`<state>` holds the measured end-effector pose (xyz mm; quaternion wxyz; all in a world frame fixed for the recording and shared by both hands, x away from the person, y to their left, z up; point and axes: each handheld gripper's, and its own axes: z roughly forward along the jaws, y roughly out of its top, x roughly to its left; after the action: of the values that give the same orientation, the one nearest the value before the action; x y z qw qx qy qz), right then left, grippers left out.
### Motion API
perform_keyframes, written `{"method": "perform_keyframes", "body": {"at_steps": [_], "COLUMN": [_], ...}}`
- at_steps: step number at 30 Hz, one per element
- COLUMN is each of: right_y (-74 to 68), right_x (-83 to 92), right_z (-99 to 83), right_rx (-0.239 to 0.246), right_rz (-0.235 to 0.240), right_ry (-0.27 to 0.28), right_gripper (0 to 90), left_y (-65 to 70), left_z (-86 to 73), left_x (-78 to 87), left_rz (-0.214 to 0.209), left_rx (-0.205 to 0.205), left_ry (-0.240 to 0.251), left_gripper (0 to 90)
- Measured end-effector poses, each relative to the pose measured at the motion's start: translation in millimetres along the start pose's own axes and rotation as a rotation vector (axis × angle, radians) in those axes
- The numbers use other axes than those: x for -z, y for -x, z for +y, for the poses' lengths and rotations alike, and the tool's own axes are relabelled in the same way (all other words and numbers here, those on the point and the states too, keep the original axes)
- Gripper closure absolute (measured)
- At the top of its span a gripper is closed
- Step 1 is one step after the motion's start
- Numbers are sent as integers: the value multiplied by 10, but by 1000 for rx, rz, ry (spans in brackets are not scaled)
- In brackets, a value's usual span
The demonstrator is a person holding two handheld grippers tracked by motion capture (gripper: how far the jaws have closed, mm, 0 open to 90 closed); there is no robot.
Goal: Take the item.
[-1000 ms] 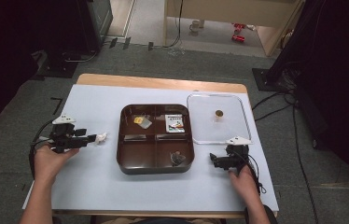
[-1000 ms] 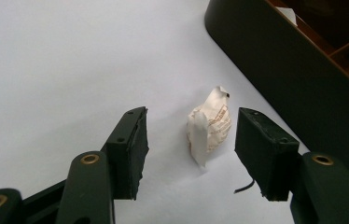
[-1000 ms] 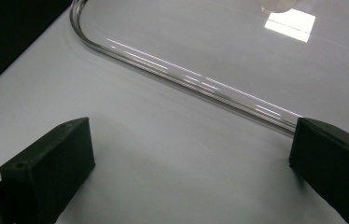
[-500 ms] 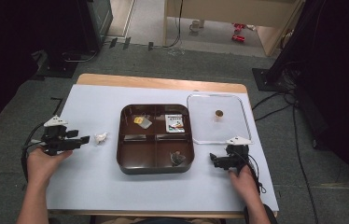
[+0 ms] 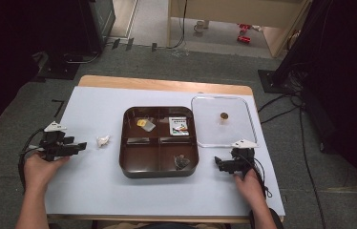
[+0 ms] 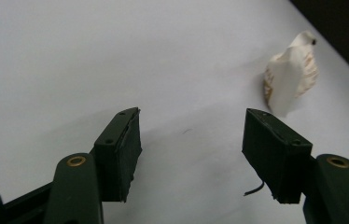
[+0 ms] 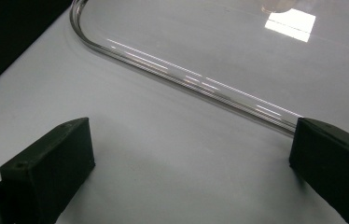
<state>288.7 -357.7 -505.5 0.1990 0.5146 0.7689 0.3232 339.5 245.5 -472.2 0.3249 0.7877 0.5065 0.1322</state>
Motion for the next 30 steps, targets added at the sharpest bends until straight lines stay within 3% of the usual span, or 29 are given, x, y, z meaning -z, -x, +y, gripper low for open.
{"method": "perform_keyframes", "body": {"at_steps": [4, 10, 16, 19, 26, 30], "right_y": [0, 0, 0, 0, 0, 0], "right_x": [0, 0, 0, 0, 0, 0], "right_z": [0, 0, 0, 0, 0, 0], "right_rx": [0, 0, 0, 0, 0, 0], "right_rz": [0, 0, 0, 0, 0, 0], "right_ry": [0, 0, 0, 0, 0, 0], "right_gripper": [0, 0, 0, 0, 0, 0], "left_y": [-42, -73, 0, -16, 19, 24], "left_z": [-24, -44, -82, -109, -241, -250], "left_x": [-35, -35, -65, -62, -76, -75], "left_rz": [18, 34, 74, 61, 78, 84], "left_rx": [10, 5, -86, -74, -75, -79], "left_ry": [-23, -13, -11, 12, 107, 111], "left_gripper": [369, 375, 343, 337, 303, 300]}}
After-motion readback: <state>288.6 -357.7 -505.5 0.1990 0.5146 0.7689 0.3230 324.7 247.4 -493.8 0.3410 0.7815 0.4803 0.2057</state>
